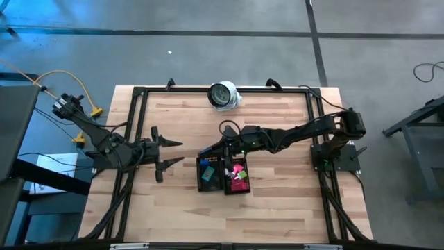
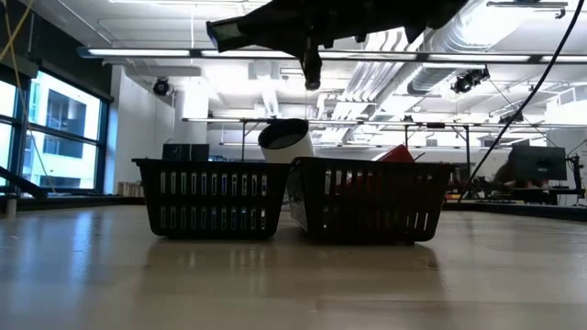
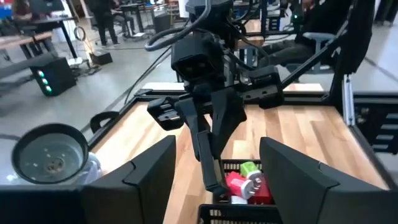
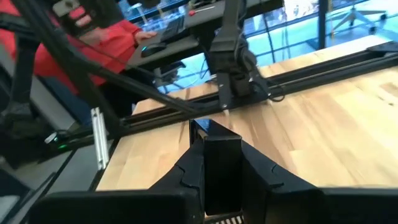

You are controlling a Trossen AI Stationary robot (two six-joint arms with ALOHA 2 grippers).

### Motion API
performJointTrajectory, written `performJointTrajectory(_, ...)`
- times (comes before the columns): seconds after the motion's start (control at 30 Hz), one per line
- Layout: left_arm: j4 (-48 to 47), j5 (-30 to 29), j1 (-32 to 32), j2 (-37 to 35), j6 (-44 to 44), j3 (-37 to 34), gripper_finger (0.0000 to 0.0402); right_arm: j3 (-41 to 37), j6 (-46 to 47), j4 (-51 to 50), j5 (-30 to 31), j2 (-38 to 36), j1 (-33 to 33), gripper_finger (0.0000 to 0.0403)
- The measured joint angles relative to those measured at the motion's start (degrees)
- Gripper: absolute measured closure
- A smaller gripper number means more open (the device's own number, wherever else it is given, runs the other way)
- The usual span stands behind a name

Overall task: Pick & Place Office items
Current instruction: Put the black digital clock into the left black bin

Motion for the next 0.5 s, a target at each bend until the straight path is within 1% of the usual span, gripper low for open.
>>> performJointTrajectory(0.07,0.04,0.02,0.0,0.01,-1.53,0.0,0.0176,0.0,-0.41,-0.1,-0.82,0.0,0.01,0.0354)
performJointTrajectory(0.17,0.06,0.03,0.0,0.2,-1.16,0.0,0.0176,0.0,-1.26,-0.27,-1.42,-0.18,0.02,0.0351)
performJointTrajectory(0.3,0.08,1.66,0.0,1.33,-4.16,-0.01,0.0176,-0.04,-2.76,-0.09,-2.8,-0.63,0.02,0.0356)
performJointTrajectory(0.5,0.29,1.72,0.0,3.13,-2.94,-0.04,0.0176,0.0,-4.41,-0.27,-5.3,-1.62,0.51,0.0355)
